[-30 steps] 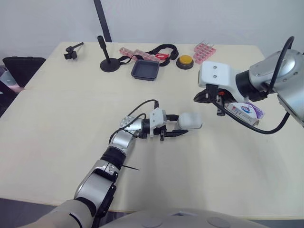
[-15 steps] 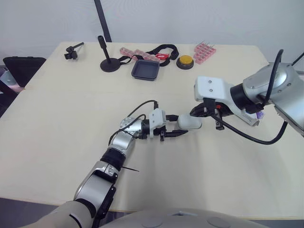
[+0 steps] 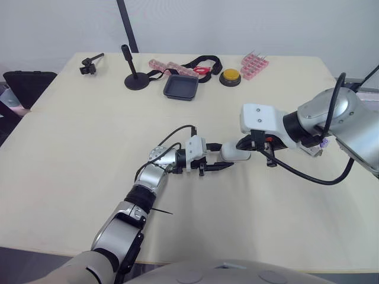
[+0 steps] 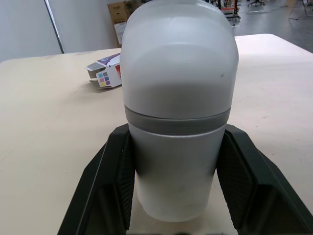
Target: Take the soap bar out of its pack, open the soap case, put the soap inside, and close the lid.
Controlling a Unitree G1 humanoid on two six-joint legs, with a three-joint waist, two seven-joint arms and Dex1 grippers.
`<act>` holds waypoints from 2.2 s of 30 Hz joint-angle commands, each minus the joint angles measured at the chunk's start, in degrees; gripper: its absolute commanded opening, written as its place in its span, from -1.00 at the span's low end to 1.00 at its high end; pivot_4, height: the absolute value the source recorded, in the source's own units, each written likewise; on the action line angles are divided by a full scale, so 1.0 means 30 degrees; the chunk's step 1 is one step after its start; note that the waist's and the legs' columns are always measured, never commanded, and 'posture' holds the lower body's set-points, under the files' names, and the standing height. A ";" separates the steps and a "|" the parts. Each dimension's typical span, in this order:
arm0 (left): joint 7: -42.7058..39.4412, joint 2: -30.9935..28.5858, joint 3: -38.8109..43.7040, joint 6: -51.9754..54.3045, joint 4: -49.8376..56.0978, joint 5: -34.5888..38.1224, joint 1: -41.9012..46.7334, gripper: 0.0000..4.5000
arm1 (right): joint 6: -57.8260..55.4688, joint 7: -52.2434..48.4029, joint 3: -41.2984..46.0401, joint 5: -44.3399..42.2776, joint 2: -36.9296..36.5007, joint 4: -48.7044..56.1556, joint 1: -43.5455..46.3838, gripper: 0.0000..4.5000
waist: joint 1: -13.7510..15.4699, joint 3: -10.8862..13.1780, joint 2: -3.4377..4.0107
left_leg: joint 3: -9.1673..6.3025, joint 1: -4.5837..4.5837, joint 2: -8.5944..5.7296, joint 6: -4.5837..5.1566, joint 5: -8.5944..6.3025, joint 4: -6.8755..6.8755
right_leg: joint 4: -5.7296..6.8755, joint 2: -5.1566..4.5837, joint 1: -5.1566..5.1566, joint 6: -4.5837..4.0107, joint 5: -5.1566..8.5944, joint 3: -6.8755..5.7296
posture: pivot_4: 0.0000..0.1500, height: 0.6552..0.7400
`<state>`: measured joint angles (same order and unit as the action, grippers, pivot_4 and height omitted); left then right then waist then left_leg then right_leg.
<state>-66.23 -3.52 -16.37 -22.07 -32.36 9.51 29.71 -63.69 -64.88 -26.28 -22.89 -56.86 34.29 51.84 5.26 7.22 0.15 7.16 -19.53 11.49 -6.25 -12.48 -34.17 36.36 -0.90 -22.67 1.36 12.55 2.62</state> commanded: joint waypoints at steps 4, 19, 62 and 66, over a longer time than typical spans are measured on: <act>-0.0106 -0.0182 0.0107 -0.0217 0.0519 0.0189 -0.0109 -0.18 | 0.0295 0.0208 -0.0309 0.0667 -0.0459 -0.0280 -0.0337 -0.99 | -0.0013 0.0000 0.0000 | 0.0000 0.0004 0.0000 0.0000 0.0000 0.0000 | 0.0000 0.0000 0.0005 0.0000 0.0000 0.0000 | 1.00 1.00; -0.0139 -0.0163 0.0145 -0.0258 0.0615 0.0257 -0.0091 -0.18 | 0.1122 0.0131 -0.0850 0.1468 -0.0705 -0.0537 -0.1481 -0.99 | -0.0053 -0.0008 -0.0004 | 0.0000 0.0032 0.0001 0.0001 0.0000 0.0008 | -0.0007 -0.0002 0.0035 -0.0001 0.0001 -0.0001 | 1.00 1.00; 0.6277 -0.4556 0.4671 3.1457 0.9230 1.3147 0.0924 -0.18 | 1.2584 0.3851 1.3367 -0.1366 0.5169 -0.1498 -1.8437 0.99 | -0.0327 -0.0010 -0.0004 | -0.0021 -0.0147 -0.0047 0.0025 -0.0018 0.0083 | -0.0172 -0.0031 -0.0068 -0.0006 0.0005 -0.0044 | 1.00 1.00; 0.8088 -0.3457 0.5023 3.3616 0.7114 1.2665 0.2147 -0.18 | 1.2436 0.4402 1.2803 -0.1489 0.5470 -0.1569 -1.8010 0.99 | -0.0270 -0.0009 -0.0007 | -0.0042 -0.0166 -0.0047 0.0025 -0.0018 0.0085 | -0.0190 -0.0017 -0.0061 0.0005 -0.0002 -0.0051 | 1.00 1.00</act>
<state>-43.04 -13.54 -2.38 76.89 -10.61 47.42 35.06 -27.20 -52.34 11.47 -26.98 -40.38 29.08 -2.52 4.45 7.19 0.14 7.02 -20.03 11.34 -6.17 -12.53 -33.92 35.76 -0.95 -22.82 1.38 12.54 2.47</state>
